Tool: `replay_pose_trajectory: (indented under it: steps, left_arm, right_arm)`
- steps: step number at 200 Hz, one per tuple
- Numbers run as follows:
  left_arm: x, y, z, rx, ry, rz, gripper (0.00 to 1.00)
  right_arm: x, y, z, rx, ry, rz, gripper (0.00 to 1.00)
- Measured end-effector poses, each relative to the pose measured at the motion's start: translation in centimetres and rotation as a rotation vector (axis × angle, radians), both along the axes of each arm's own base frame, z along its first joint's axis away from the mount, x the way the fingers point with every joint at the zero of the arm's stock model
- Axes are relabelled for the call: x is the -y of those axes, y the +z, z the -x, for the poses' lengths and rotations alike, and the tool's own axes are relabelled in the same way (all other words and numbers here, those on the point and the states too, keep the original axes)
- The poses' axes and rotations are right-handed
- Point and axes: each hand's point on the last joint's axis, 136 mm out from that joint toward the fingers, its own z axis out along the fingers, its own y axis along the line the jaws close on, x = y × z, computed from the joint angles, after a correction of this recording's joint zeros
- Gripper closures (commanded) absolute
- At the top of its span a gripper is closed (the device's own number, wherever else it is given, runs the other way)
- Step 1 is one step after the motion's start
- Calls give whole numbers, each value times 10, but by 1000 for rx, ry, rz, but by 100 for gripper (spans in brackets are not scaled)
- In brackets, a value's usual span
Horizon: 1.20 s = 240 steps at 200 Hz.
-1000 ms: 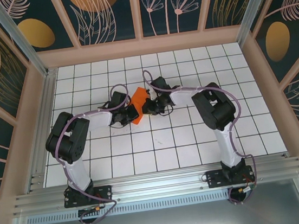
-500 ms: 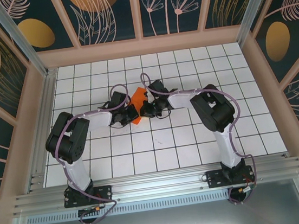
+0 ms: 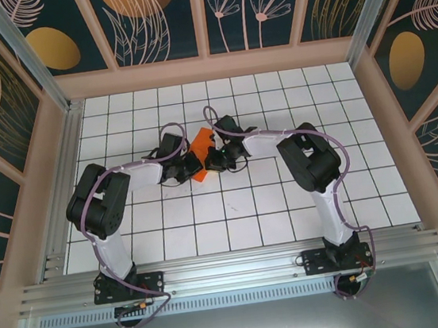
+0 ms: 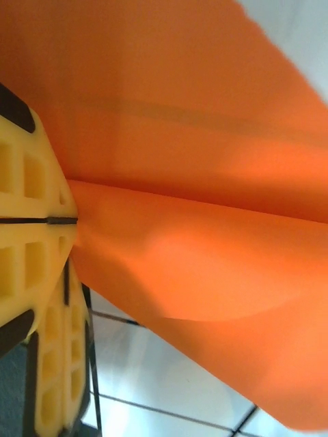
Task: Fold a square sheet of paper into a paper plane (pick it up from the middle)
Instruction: Fold the triangle a second time at the center of the table.
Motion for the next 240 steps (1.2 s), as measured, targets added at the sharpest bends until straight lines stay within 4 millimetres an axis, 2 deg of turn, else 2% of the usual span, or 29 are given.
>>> replay_pose_trajectory:
  steps: [31, 45, 63, 108, 167, 240]
  left_arm:
    - [6, 26, -29, 79, 16, 55, 91]
    - [8, 30, -40, 105, 22, 67, 91]
    - [8, 22, -46, 100, 27, 64, 90]
    - [4, -6, -43, 53, 16, 35, 88]
    - [-7, -5, -55, 94, -26, 24, 85]
    - [-2, -5, -69, 85, -66, 75, 85]
  right_arm:
    - [0, 0, 0, 13, 17, 5, 98]
    - [0, 0, 0, 16, 19, 5, 98]
    - [0, -1, 0, 20, 25, 6, 98]
    - [0, -1, 1, 25, 33, 6, 98]
    - [1, -2, 1, 31, 42, 8, 98]
    - [0, -2, -1, 53, 59, 5, 98]
